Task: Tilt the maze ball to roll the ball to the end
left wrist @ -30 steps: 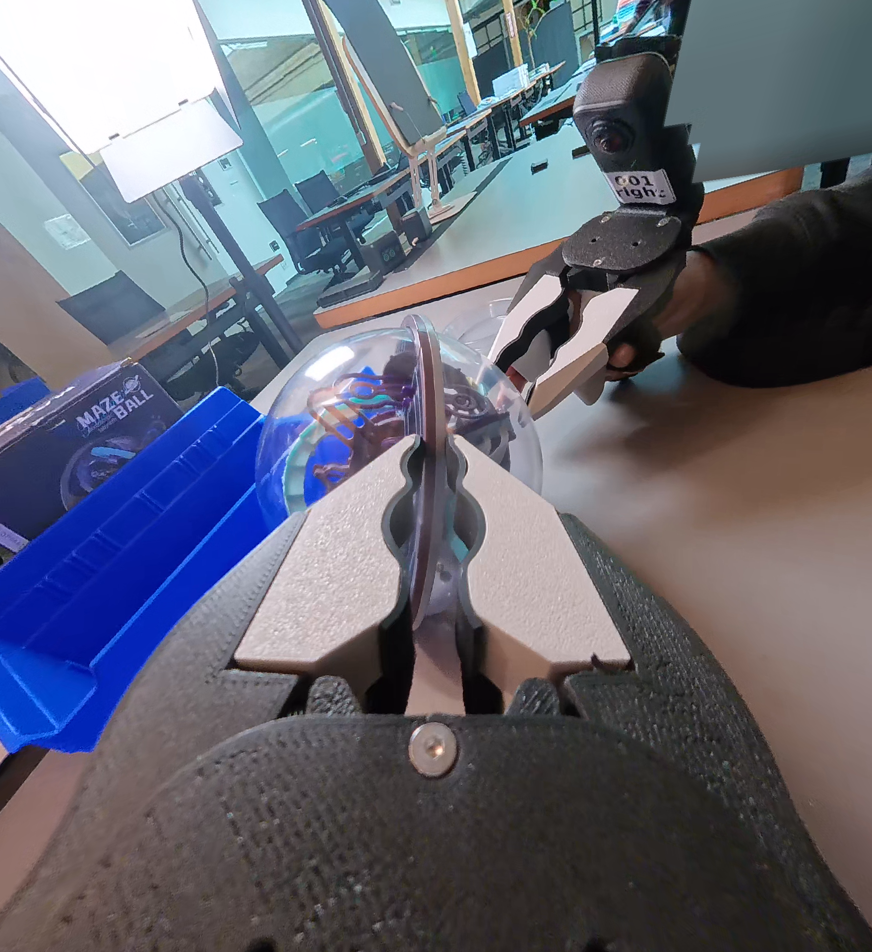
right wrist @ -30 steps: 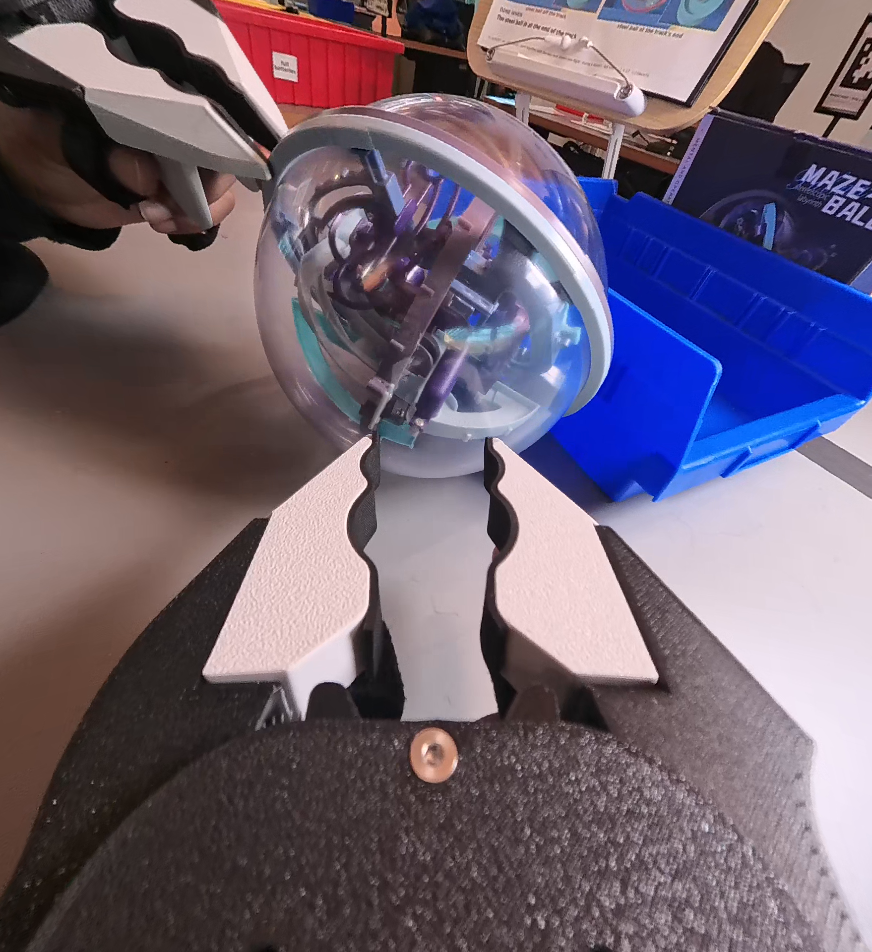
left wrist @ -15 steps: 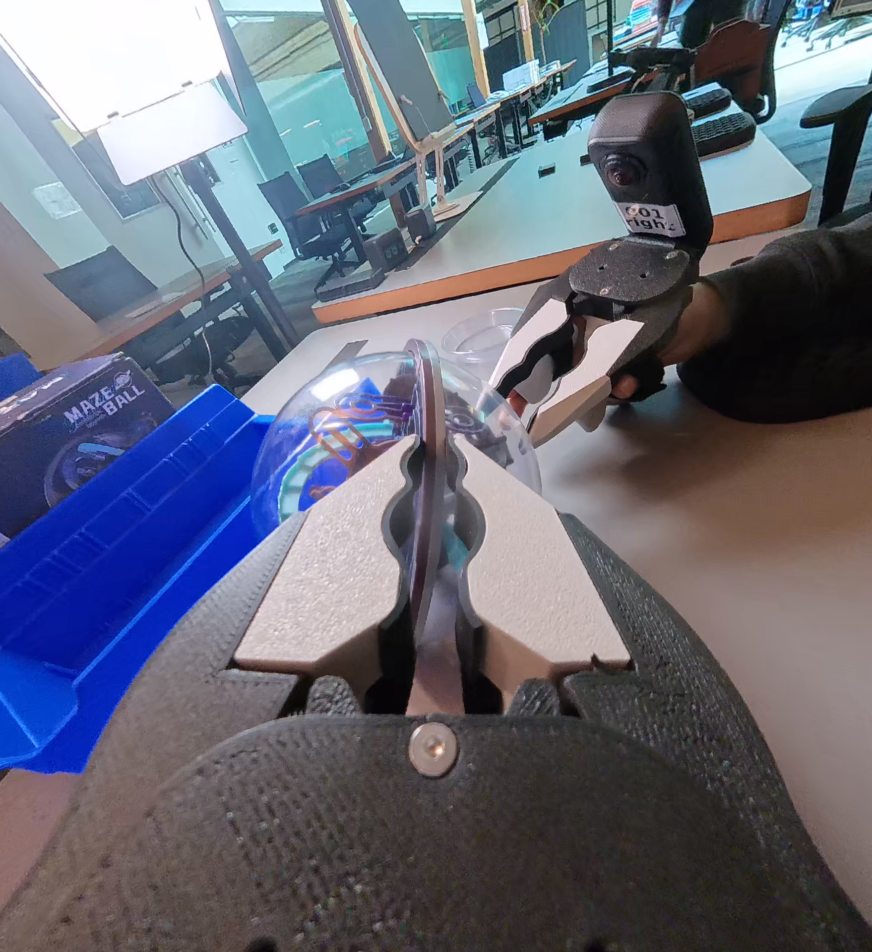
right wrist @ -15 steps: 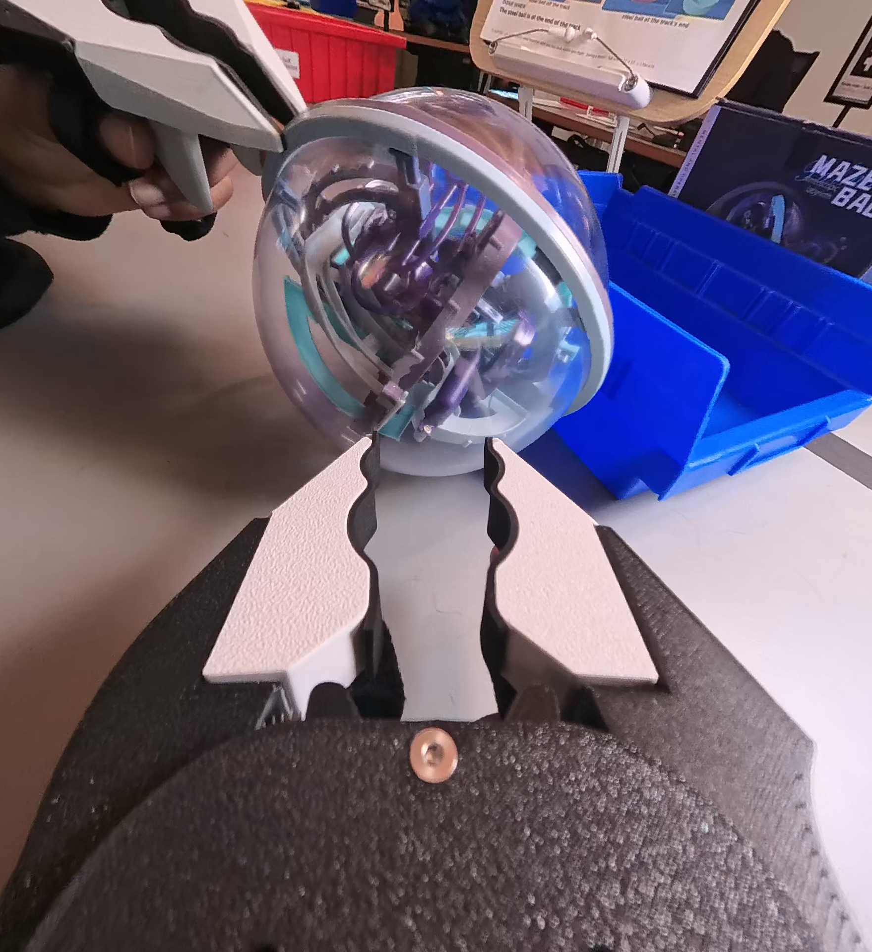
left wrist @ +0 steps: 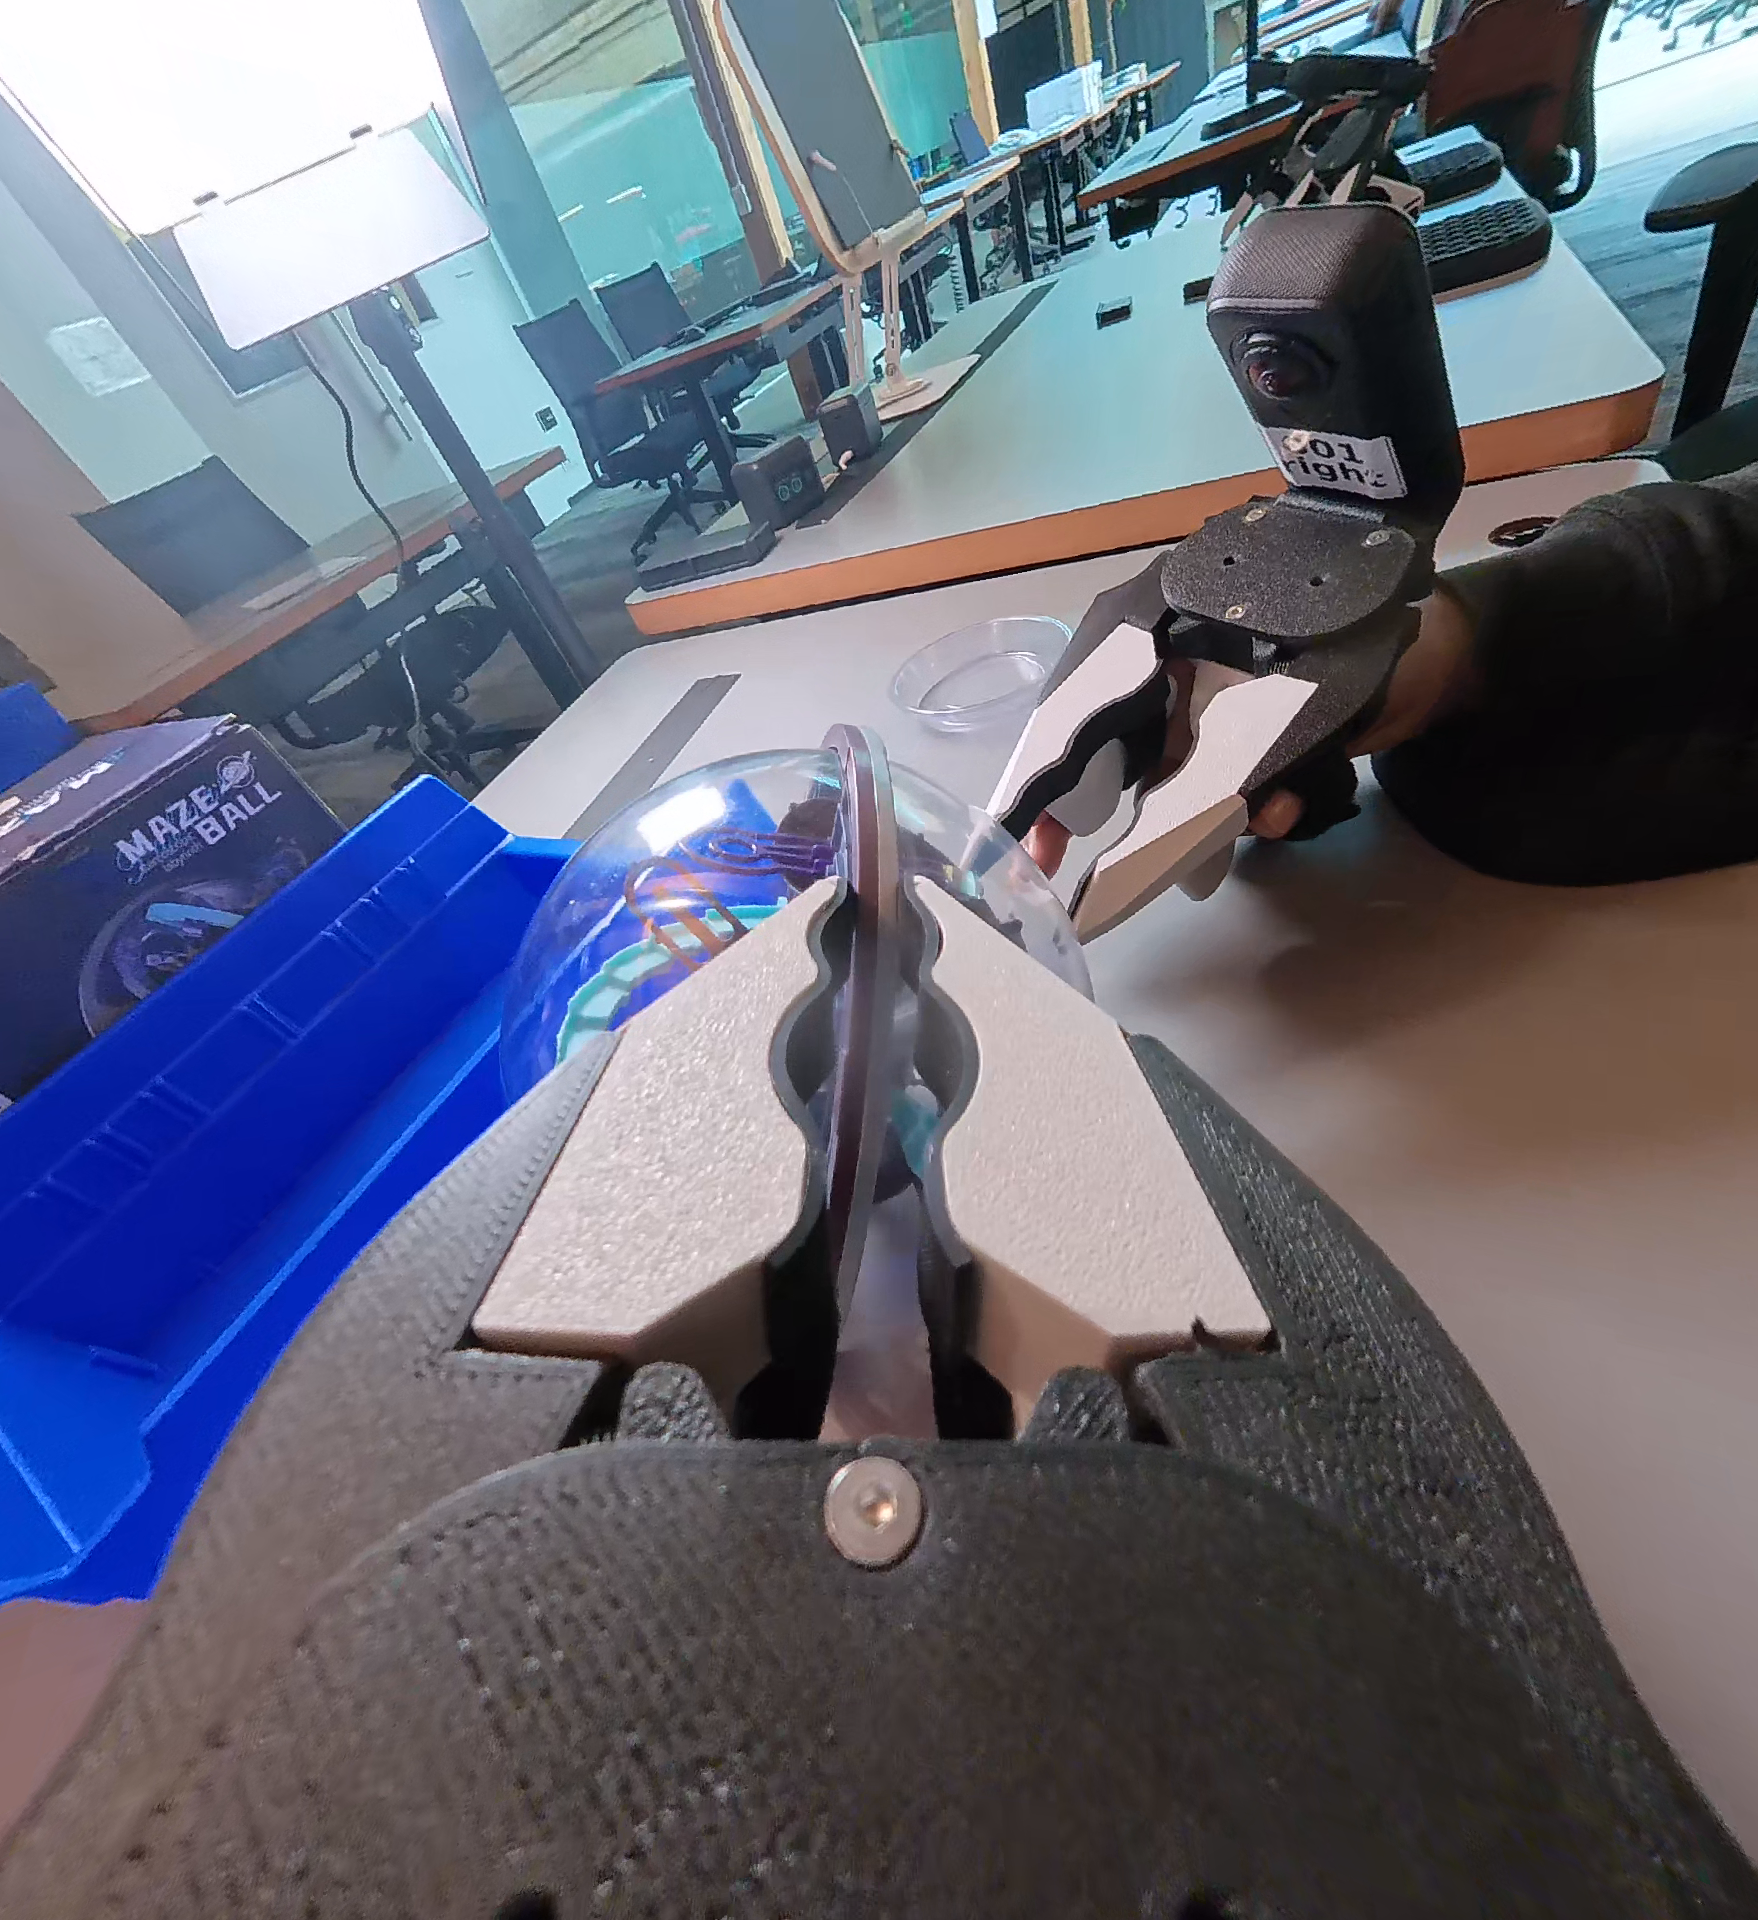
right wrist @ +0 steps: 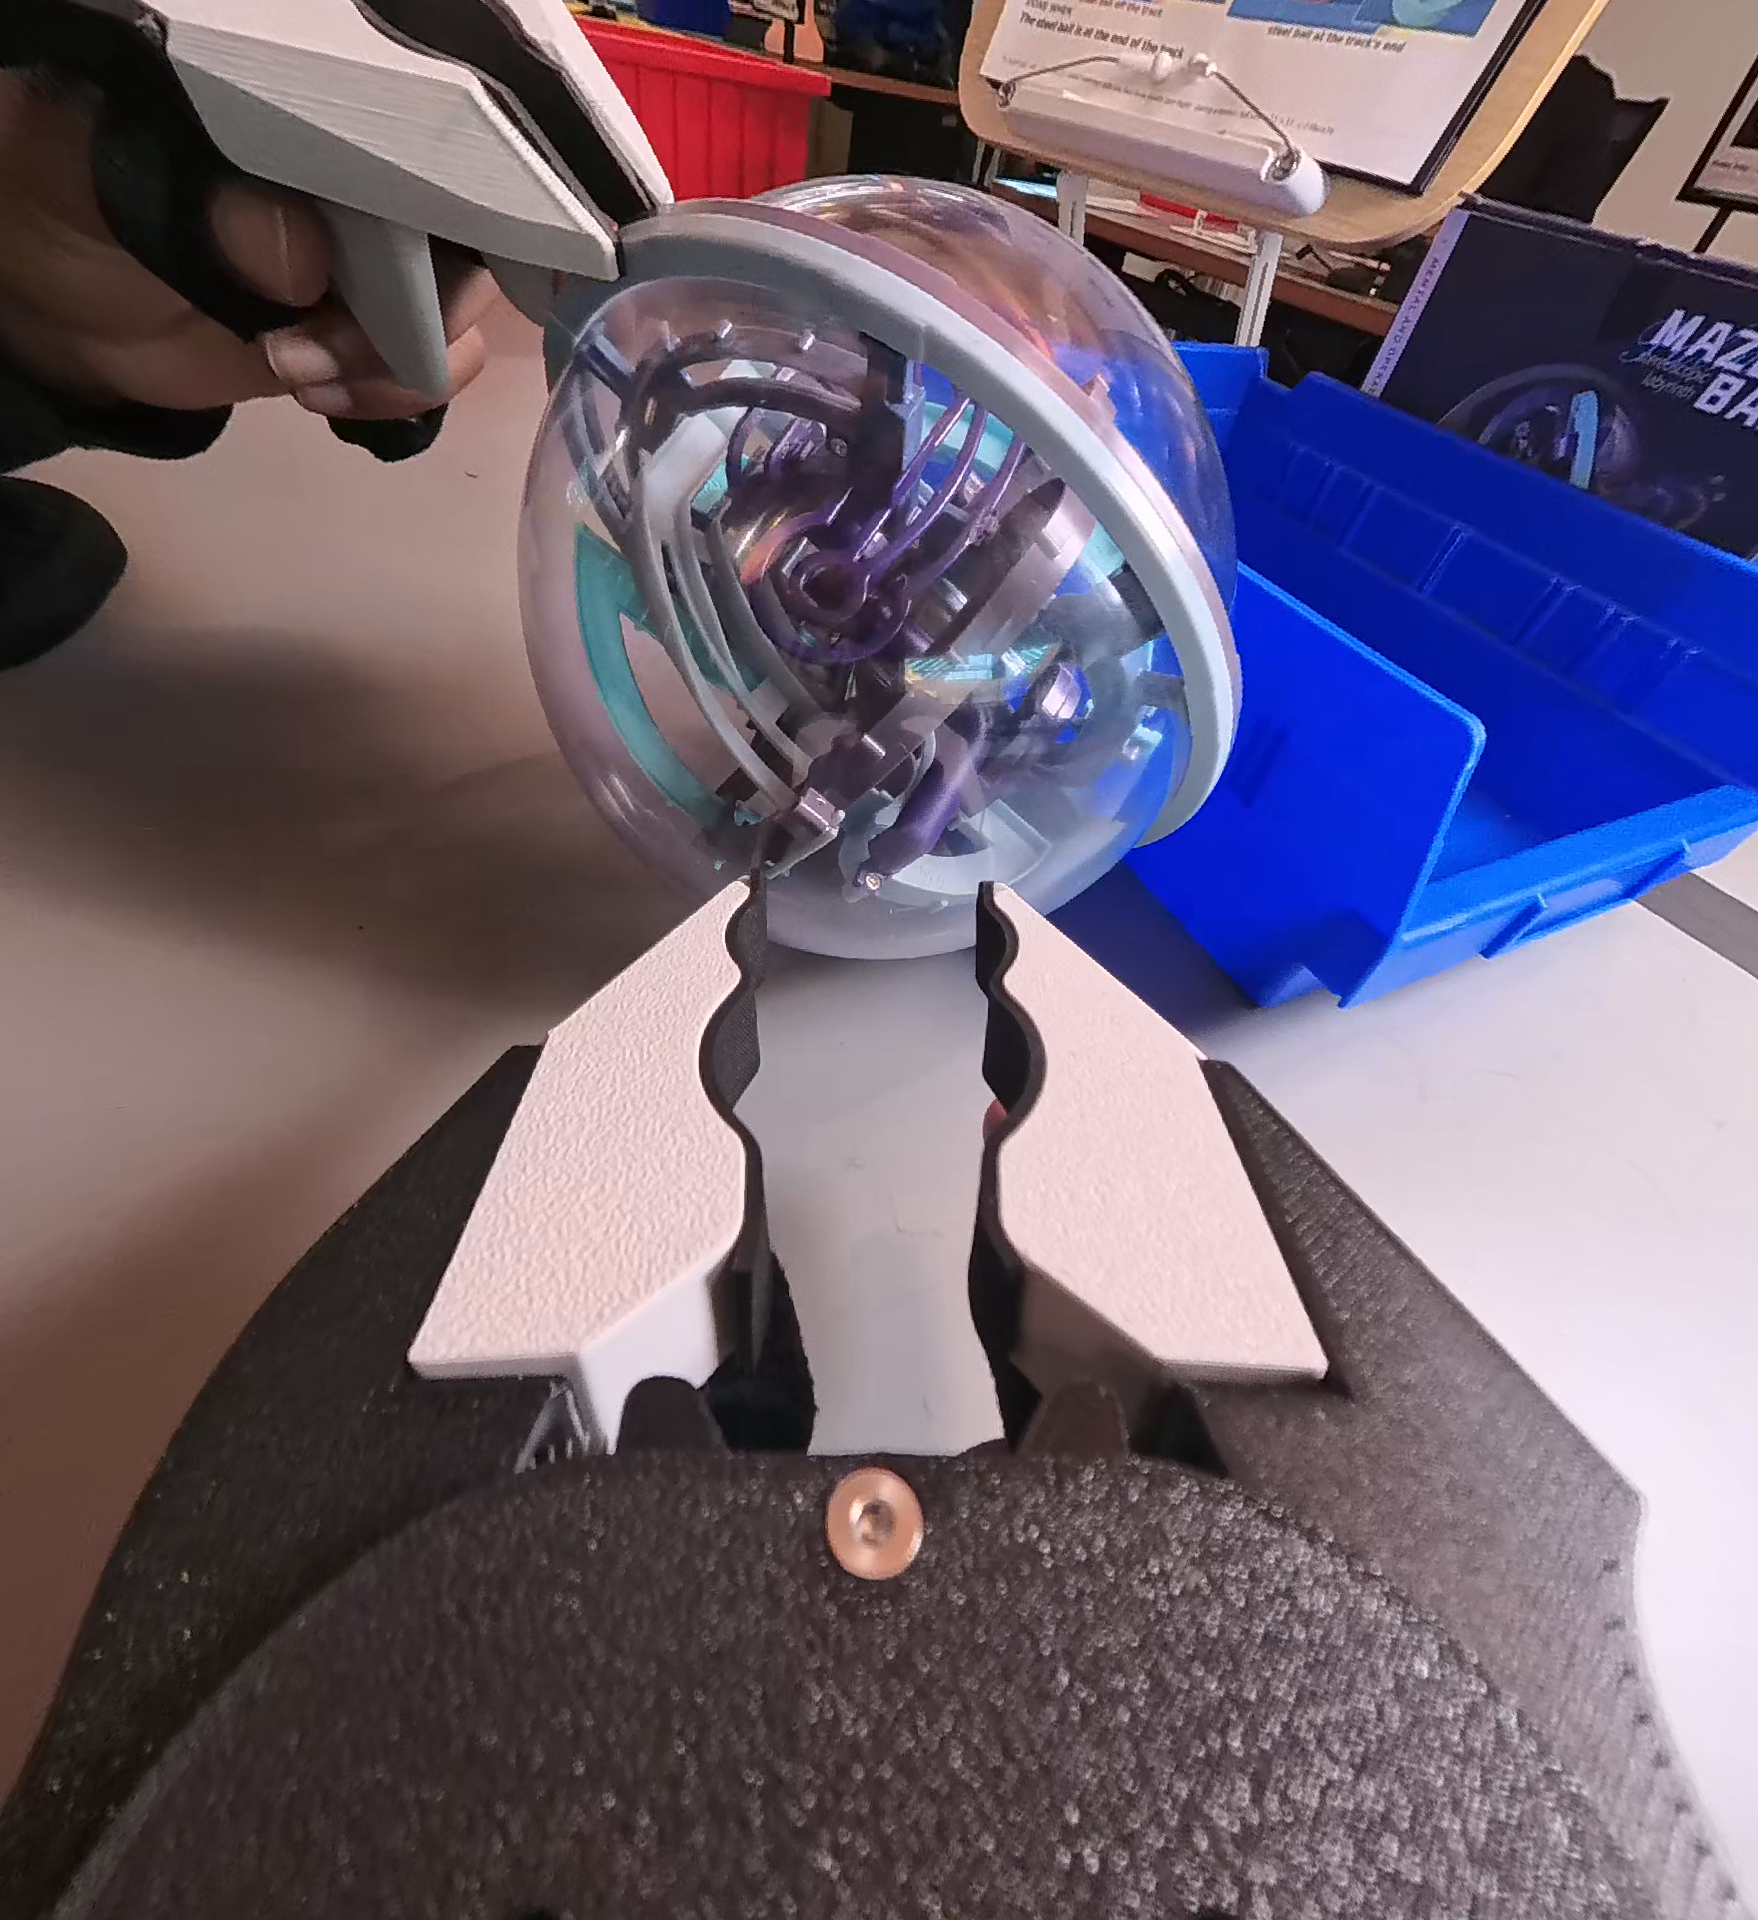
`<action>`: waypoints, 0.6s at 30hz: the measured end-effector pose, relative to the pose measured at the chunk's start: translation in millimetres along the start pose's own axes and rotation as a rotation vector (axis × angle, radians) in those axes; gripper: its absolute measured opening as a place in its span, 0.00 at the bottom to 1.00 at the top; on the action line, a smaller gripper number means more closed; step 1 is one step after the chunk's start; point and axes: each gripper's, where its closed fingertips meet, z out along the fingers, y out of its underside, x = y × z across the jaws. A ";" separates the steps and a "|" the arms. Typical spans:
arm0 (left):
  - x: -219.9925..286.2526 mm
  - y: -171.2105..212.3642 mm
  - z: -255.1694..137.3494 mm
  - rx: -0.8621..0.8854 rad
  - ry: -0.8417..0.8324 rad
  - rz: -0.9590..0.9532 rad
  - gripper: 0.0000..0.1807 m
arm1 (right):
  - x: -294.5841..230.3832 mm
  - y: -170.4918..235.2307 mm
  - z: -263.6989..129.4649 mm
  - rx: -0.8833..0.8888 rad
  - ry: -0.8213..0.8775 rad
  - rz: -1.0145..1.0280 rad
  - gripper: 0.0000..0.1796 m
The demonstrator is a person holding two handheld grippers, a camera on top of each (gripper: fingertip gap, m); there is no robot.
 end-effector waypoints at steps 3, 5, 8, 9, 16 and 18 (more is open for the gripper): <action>-0.8 -0.2 0.6 -0.007 -0.002 0.002 0.04 | 0.3 0.1 0.0 -0.001 0.001 0.002 0.21; -1.1 -0.6 1.3 -0.011 -0.002 -0.001 0.04 | 0.4 0.3 0.1 -0.002 0.002 0.003 0.21; -1.3 -1.0 1.8 -0.016 -0.002 -0.005 0.04 | 0.5 0.4 0.1 -0.003 0.003 0.002 0.21; -1.1 -0.9 1.7 -0.015 -0.001 -0.005 0.04 | 0.3 0.3 0.0 -0.002 0.002 0.003 0.21; -3.8 -0.7 1.1 -0.019 -0.002 -0.016 0.04 | -2.5 -0.2 0.2 0.000 -0.005 -0.002 0.21; -5.4 -1.3 3.0 -0.034 0.000 -0.020 0.04 | -1.4 0.1 0.5 -0.003 0.001 -0.004 0.21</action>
